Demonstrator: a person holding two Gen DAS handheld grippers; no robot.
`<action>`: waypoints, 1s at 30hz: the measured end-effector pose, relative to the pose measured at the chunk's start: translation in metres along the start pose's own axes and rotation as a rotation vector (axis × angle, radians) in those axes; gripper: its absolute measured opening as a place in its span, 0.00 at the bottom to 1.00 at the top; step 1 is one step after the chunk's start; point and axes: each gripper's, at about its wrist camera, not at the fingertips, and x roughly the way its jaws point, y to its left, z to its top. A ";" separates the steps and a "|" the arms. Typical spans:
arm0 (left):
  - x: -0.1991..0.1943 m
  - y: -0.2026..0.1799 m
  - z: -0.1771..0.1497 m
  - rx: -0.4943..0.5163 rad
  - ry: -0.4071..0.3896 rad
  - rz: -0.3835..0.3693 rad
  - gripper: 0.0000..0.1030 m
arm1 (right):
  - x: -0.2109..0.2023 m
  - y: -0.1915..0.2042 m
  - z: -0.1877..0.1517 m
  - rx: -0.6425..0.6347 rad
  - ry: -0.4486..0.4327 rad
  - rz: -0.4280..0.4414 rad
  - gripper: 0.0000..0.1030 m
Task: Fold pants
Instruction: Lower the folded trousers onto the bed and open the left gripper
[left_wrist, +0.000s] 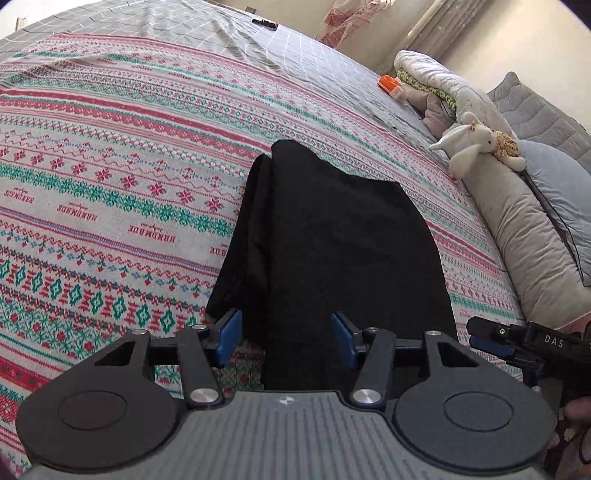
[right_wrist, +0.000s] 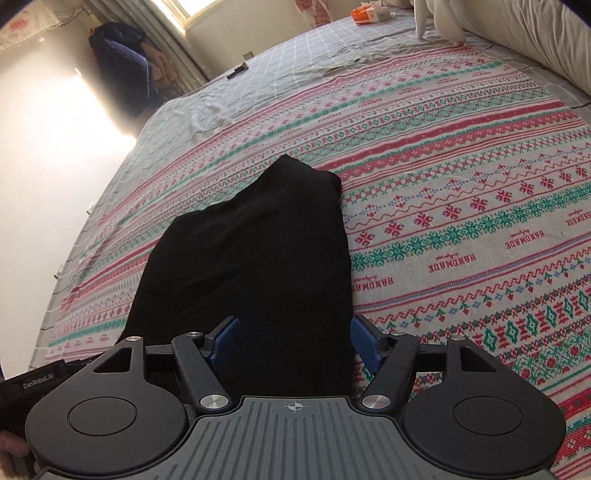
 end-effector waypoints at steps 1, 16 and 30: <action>0.000 0.001 -0.005 -0.001 0.023 -0.014 0.62 | -0.001 -0.001 -0.004 0.010 0.013 0.005 0.65; -0.016 -0.008 -0.024 0.100 -0.104 0.193 0.21 | 0.004 0.009 -0.033 -0.016 0.092 0.009 0.65; -0.039 -0.033 -0.038 0.221 -0.136 0.248 0.81 | -0.018 0.024 -0.038 -0.107 0.069 -0.045 0.69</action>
